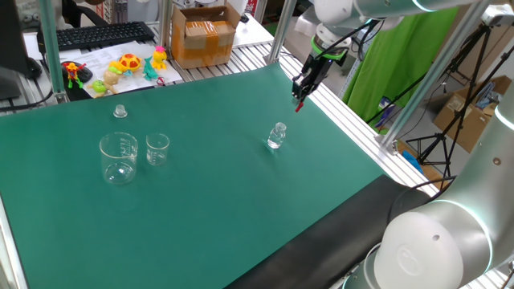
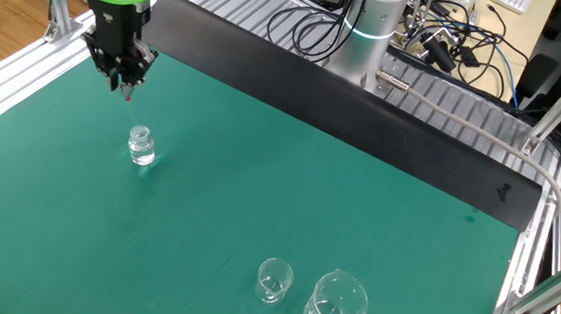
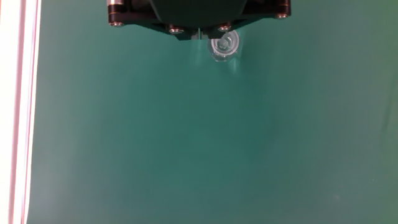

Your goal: Transfer liquid using a dropper

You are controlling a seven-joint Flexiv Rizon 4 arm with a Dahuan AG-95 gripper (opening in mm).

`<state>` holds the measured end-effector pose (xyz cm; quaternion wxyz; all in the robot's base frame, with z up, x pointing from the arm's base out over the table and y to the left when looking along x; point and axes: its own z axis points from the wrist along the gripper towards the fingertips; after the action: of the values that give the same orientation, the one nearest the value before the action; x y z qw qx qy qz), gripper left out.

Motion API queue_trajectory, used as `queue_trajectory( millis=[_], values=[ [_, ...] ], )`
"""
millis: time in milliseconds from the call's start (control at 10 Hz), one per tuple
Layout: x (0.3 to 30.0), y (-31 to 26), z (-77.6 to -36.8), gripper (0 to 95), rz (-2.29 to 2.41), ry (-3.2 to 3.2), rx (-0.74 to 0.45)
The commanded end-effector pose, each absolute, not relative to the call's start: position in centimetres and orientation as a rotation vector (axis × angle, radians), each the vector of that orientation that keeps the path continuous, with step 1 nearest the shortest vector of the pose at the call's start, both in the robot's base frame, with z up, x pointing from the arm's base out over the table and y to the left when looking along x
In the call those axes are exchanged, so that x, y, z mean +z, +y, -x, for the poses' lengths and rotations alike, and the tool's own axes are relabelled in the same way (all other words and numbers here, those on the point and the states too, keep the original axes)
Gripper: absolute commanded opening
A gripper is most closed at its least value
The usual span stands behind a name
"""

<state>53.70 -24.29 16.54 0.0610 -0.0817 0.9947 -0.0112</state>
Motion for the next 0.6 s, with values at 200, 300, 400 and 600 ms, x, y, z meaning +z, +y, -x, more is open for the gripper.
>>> queue_trajectory(
  millis=[200, 300, 400, 600],
  values=[
    [16.43, -24.33, -53.79, 57.0, 0.247, 3.01, -0.031],
    [16.43, -24.33, -53.78, 57.0, 0.248, 3.011, -0.029],
    [16.41, -24.34, -53.74, 38.0, 0.249, 3.011, -0.027],
    [16.25, -24.36, -53.55, 19.0, 0.259, 3.011, -0.027]
  ],
)
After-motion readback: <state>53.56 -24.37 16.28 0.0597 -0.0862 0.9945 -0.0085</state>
